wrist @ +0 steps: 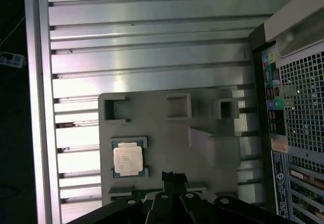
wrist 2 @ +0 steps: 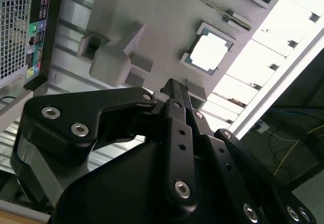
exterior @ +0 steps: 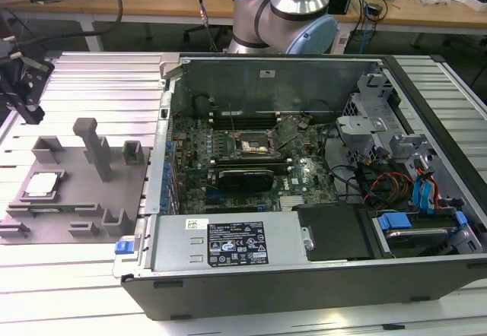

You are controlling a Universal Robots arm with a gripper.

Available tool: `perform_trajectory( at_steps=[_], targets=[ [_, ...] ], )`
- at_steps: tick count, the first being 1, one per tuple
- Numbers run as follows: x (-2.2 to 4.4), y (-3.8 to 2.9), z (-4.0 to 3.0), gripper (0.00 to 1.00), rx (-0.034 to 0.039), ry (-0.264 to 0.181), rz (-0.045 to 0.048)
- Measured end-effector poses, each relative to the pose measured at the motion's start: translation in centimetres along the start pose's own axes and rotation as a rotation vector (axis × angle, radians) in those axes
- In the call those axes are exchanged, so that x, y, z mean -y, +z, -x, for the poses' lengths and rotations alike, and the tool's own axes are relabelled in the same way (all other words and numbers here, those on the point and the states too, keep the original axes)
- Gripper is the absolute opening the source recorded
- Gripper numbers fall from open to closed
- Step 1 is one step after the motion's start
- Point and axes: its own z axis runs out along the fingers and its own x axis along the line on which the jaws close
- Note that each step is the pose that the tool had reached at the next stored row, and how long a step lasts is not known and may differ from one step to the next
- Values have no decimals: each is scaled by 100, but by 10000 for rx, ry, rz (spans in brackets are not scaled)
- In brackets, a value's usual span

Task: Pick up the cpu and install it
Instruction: 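Reach for the cpu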

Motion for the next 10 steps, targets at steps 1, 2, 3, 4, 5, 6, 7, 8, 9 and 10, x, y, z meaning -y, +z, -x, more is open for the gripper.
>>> perform_trajectory(
  at_steps=[1, 2, 3, 4, 5, 6, 7, 8, 9, 10],
  targets=[
    [1, 24, -2, 11, -4, 2, -1],
    [2, 40, -4, 11, -6, 4, -1],
    [3, 73, -12, 11, -10, 8, -3],
    [5, 92, -17, 11, -12, 8, -4],
    [6, 109, -22, 11, -13, 10, -5],
    [7, 129, -28, 11, -14, 11, -6],
    [8, 147, -34, 11, -17, 14, -7],
    [10, 179, -43, 11, -21, 17, -10],
    [13, 219, -54, 11, -27, 22, -13],
    [14, 236, -58, 11, -28, 24, -14]
  ],
)
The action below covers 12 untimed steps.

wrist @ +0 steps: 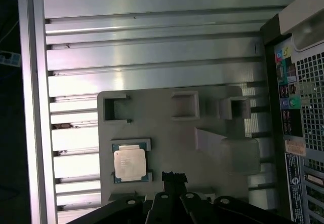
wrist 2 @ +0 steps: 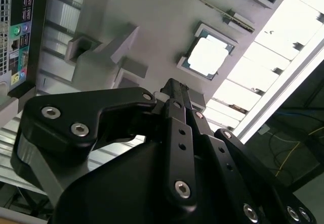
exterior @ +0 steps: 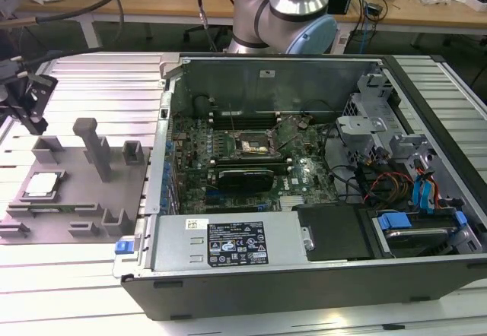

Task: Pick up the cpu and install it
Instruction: 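Reach for the cpu, then pick up the cpu and move it towards the insertion slot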

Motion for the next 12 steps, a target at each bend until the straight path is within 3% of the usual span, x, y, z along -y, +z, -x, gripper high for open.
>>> perform_trajectory(
  at_steps=[12],
  targets=[
    [0, 6, -3, 11, -1, 2, 0]
  ],
)
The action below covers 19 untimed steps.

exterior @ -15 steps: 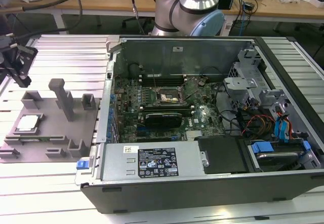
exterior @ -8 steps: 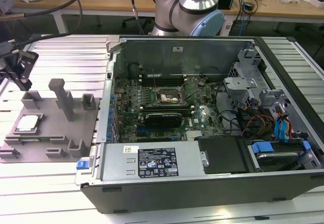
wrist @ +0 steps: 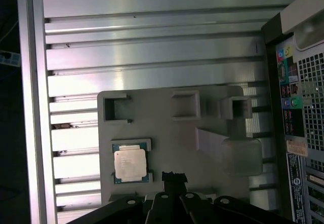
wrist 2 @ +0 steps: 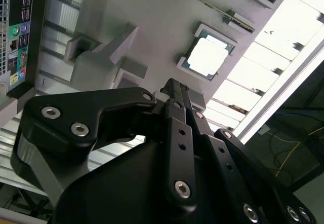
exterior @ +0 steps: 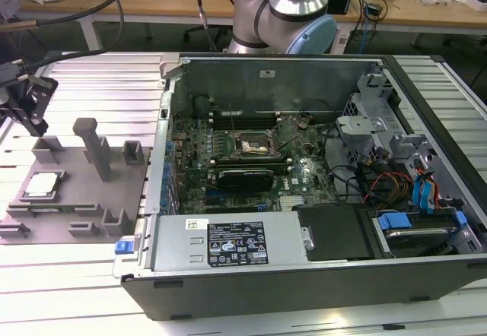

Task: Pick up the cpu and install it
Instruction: 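Pick up the cpu and move it towards the insertion slot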

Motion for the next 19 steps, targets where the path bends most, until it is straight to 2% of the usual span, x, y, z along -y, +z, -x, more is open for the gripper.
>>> perform_trajectory(
  at_steps=[7, 19],
  targets=[
    [2, 0, -25, 11, 0, 1, 1],
    [20, -10, -242, 11, 0, 0, 0]
  ],
)
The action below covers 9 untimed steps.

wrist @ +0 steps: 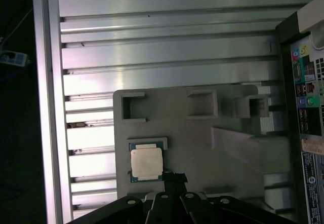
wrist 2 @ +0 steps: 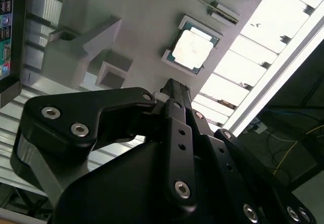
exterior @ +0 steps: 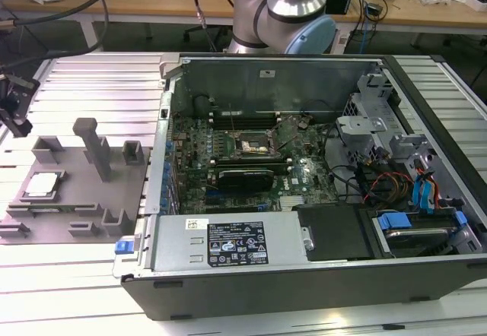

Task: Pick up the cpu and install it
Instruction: 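Pick up the cpu and move it towards the insertion slot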

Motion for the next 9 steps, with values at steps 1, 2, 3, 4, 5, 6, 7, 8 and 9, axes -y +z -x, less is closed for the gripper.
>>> perform_trajectory(
  at_steps=[1, 2, 3, 4, 5, 6, 7, 8, 9],
  targets=[
    [2, 0, -23, 11, 0, 0, 0],
    [3, 1, -35, 11, 0, 0, 0],
    [3, 3, -42, 11, 1, 1, 1],
    [5, 7, -54, 11, 0, 0, 0],
    [5, 9, -62, 11, 0, 1, 0],
    [6, 11, -70, 11, 0, 0, 0],
    [7, 15, -84, 11, 0, 1, 1],
    [8, 18, -95, 11, 1, 0, 1],
    [10, 21, -108, 11, 0, 0, 1]
  ],
)
